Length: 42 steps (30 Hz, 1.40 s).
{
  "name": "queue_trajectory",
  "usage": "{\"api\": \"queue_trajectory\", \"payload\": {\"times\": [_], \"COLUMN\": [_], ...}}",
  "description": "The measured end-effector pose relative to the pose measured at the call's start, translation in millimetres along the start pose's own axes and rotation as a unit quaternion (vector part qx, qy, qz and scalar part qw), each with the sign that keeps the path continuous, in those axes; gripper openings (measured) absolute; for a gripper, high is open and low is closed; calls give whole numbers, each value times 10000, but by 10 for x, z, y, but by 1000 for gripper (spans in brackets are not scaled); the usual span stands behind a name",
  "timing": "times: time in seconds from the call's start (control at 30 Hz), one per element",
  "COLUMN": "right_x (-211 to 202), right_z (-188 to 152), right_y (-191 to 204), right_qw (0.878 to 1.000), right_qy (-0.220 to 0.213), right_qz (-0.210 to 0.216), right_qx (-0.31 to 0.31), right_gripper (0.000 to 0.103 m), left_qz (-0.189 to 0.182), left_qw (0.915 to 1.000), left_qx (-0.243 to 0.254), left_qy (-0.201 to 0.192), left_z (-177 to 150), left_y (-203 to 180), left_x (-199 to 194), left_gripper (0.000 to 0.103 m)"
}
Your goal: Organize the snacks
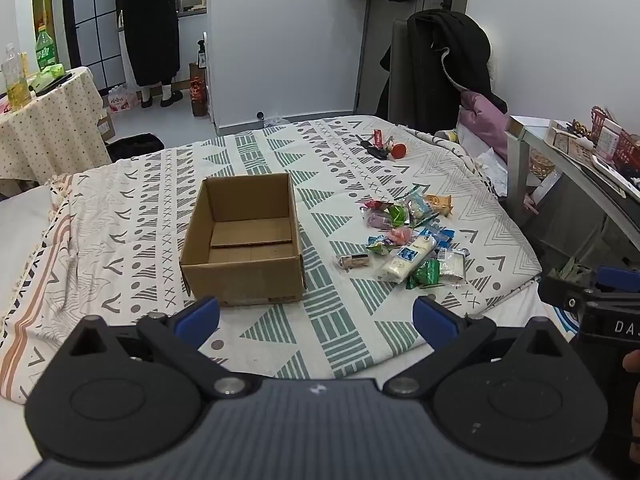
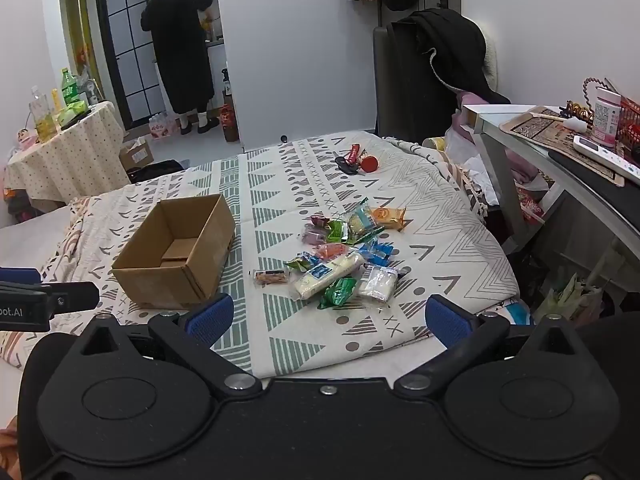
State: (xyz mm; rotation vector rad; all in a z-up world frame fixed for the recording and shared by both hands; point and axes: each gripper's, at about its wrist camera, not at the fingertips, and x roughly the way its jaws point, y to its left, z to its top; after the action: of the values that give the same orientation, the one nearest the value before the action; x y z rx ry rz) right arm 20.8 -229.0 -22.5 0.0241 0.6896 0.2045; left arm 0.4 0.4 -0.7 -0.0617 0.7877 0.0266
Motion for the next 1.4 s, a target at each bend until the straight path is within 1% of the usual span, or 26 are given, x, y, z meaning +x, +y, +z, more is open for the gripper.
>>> {"api": "queue_trajectory", "payload": {"times": [0.2,0.27,1.4], "right_x": [-1,-2,-14], "right_z": [-2,-2,0], "right_y": [0,-2,-3], "right_qw": [10000,10000,10000], "right_qy": [7,7,45], "right_qz": [-5,-7,-8], "right_qx": [3,6,-3], "right_gripper": [103,103,103], "left_qz": [-6,7,-8], "left_qw": [10000,10000,10000], "left_qx": [24,16,33], "left_qy": [1,-8,-8], "left_z": [-10,-19,2], "left_y": [17,-72,-53], "left_x": [19,-22,-17], "left_gripper": [102,102,102]}}
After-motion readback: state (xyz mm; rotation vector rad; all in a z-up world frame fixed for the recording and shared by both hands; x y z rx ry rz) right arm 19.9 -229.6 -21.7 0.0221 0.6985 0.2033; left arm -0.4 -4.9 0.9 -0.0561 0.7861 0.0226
